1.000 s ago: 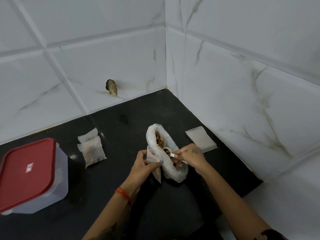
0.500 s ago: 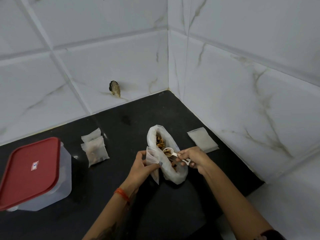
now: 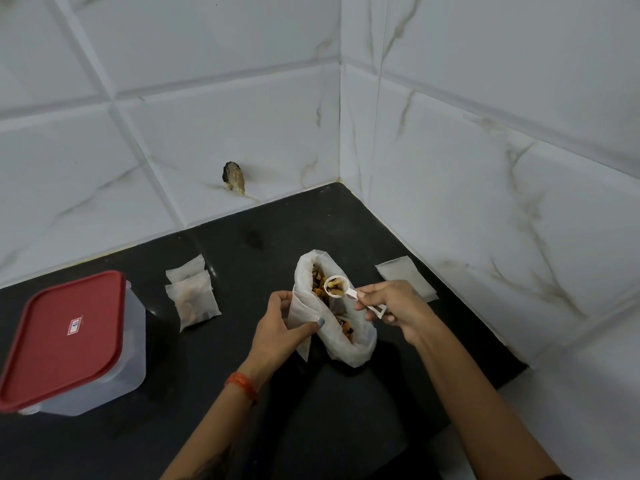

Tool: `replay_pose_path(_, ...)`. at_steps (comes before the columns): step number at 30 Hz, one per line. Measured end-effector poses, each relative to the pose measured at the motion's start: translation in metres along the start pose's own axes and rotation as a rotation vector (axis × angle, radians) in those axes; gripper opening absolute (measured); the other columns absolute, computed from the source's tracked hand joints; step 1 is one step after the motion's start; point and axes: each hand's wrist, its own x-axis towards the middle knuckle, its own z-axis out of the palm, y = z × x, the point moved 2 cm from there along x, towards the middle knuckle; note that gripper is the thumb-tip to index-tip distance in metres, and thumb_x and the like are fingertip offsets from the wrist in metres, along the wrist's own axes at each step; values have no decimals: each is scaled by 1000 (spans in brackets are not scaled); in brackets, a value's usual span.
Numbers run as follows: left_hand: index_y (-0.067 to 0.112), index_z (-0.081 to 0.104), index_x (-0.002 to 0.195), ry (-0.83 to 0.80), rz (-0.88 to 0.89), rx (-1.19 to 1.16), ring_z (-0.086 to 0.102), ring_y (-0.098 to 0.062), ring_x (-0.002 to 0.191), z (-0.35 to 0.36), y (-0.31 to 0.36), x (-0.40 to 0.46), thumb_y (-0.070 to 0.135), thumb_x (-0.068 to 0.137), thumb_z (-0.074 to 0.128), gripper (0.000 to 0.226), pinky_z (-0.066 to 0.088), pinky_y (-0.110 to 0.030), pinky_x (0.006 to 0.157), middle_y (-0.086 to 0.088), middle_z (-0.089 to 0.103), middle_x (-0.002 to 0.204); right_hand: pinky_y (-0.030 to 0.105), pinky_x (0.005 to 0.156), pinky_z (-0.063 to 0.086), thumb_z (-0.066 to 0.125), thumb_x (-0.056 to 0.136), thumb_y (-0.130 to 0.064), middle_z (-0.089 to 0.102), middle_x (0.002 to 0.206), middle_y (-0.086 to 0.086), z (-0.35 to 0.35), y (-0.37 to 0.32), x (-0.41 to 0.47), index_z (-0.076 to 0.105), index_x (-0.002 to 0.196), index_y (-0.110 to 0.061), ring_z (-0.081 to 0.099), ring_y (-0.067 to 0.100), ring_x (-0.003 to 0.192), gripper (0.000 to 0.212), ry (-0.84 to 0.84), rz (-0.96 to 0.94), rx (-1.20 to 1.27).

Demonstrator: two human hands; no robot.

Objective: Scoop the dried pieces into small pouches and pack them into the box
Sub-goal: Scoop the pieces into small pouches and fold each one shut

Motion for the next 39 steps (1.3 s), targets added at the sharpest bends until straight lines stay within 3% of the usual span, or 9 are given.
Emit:
replay_pose_path(6, 30, 41, 115, 40, 77, 7, 52, -2, 95, -3, 12, -2, 22, 74, 77, 55, 45, -17, 73, 20, 49, 105, 14, 51, 45, 66, 85, -11, 74, 78, 3, 22, -22, -24, 72, 98, -11, 64, 3, 56, 14, -69, -207, -101)
replay_pose_path(11, 30, 43, 114, 58, 100, 1, 54, -1, 94, -3, 16, -5, 22, 74, 78, 54, 46, -19, 74, 19, 52, 105, 22, 79, 54, 68, 85, -26, 74, 93, -7, 38, -21, -23, 71, 108, -27, 68, 5, 77, 24, 89, -554, -687)
replay_pose_path(14, 30, 43, 113, 54, 101, -19, 55, 0, 93, -2, 17, -8, 22, 74, 77, 52, 44, -15, 70, 18, 52, 104, 18, 76, 49, 62, 89, -29, 73, 101, -7, 41, -22, -27, 69, 113, -30, 66, 9, 87, 25, 220, -758, -870)
replay_pose_path(19, 29, 43, 113, 64, 105, -39, 56, 2, 91, -2, 20, -10, 22, 75, 77, 52, 44, -14, 67, 19, 53, 103, 7, 61, 33, 70, 84, -24, 75, 87, -2, 40, -19, -28, 74, 102, -24, 68, 13, 72, 19, 320, -931, -832)
replay_pose_path(21, 28, 43, 114, 71, 112, -44, 56, 2, 91, -2, 21, -10, 21, 75, 78, 53, 44, -13, 67, 19, 53, 104, 9, 63, 37, 72, 81, -22, 75, 85, -1, 40, -18, -28, 76, 98, -22, 69, 14, 71, 17, 341, -960, -808)
replay_pose_path(26, 28, 42, 115, 73, 108, -47, 55, 1, 91, -1, 21, -11, 21, 75, 77, 54, 45, -14, 65, 19, 52, 103, 27, 70, 56, 71, 83, -23, 75, 88, -4, 38, -18, -27, 75, 99, -26, 69, 13, 77, 17, 343, -936, -722)
replay_pose_path(30, 28, 43, 114, 62, 111, -63, 55, 1, 91, 0, 22, -11, 20, 75, 77, 53, 46, -15, 68, 19, 52, 103, 25, 73, 56, 72, 82, -22, 75, 88, -7, 37, -16, -25, 75, 99, -26, 68, 9, 79, 18, 312, -878, -615)
replay_pose_path(34, 33, 43, 108, 64, 118, -75, 57, -2, 94, 0, 21, -10, 20, 74, 78, 50, 48, -17, 72, 18, 53, 105, 17, 71, 52, 72, 80, -19, 71, 81, -15, 32, -17, -23, 74, 95, -25, 67, 0, 75, 16, 212, -624, -361)
replay_pose_path(39, 29, 43, 115, 79, 108, -94, 56, -3, 96, 0, 17, -10, 20, 73, 78, 55, 48, -19, 75, 16, 54, 107, 22, 62, 47, 68, 84, -15, 70, 90, -4, 20, -6, -13, 68, 87, -24, 69, 8, 77, 10, 147, -238, -41)
